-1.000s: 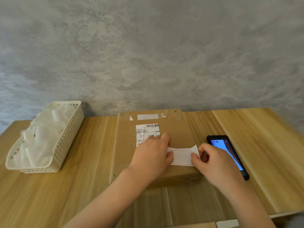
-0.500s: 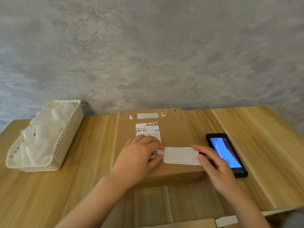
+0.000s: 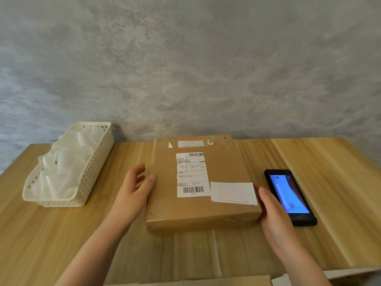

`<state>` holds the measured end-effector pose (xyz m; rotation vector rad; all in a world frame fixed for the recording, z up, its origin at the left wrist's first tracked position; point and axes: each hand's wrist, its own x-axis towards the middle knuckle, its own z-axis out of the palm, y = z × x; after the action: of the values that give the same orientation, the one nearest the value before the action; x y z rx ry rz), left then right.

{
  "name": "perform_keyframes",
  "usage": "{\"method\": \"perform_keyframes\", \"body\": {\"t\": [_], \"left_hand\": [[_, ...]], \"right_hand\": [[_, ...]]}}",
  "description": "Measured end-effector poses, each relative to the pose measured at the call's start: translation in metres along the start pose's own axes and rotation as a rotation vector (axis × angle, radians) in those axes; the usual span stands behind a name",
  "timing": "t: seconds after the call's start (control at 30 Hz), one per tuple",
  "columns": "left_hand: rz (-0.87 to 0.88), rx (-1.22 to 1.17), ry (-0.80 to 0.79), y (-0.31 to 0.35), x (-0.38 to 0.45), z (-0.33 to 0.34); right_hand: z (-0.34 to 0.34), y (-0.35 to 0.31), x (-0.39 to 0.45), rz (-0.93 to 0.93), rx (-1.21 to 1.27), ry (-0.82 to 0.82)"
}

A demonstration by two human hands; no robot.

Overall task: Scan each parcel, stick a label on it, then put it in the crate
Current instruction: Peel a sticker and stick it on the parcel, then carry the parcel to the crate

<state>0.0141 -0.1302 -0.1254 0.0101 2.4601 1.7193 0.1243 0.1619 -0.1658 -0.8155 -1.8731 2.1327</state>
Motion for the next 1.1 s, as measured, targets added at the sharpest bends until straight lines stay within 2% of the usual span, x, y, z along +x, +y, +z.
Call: {"method": "perform_keyframes", "body": {"t": [0.13, 0.27, 0.53, 0.73, 0.93, 1.1], "left_hand": [[-0.283, -0.369, -0.108, -0.006, -0.013, 0.008], [-0.329, -0.465, -0.114, -0.015, -0.018, 0.017], [-0.236, -0.482, -0.184, -0.014, -0.019, 0.010], [-0.073, -0.503, -0.157, -0.008, -0.029, -0.036], [0.051, -0.571, -0.062, -0.013, -0.065, -0.130], [0.086, -0.583, 0.139, -0.049, -0.111, -0.242]], "right_hand": [[0.011, -0.009, -0.001, 0.070, 0.054, -0.080], [0.016, -0.006, -0.003, 0.037, 0.018, -0.124], [0.024, -0.006, -0.007, 0.011, -0.007, -0.035], [0.059, -0.021, -0.026, -0.011, 0.077, -0.046], [0.136, -0.055, -0.075, -0.164, 0.111, -0.214], [0.232, -0.060, -0.130, -0.217, 0.079, -0.458]]}}
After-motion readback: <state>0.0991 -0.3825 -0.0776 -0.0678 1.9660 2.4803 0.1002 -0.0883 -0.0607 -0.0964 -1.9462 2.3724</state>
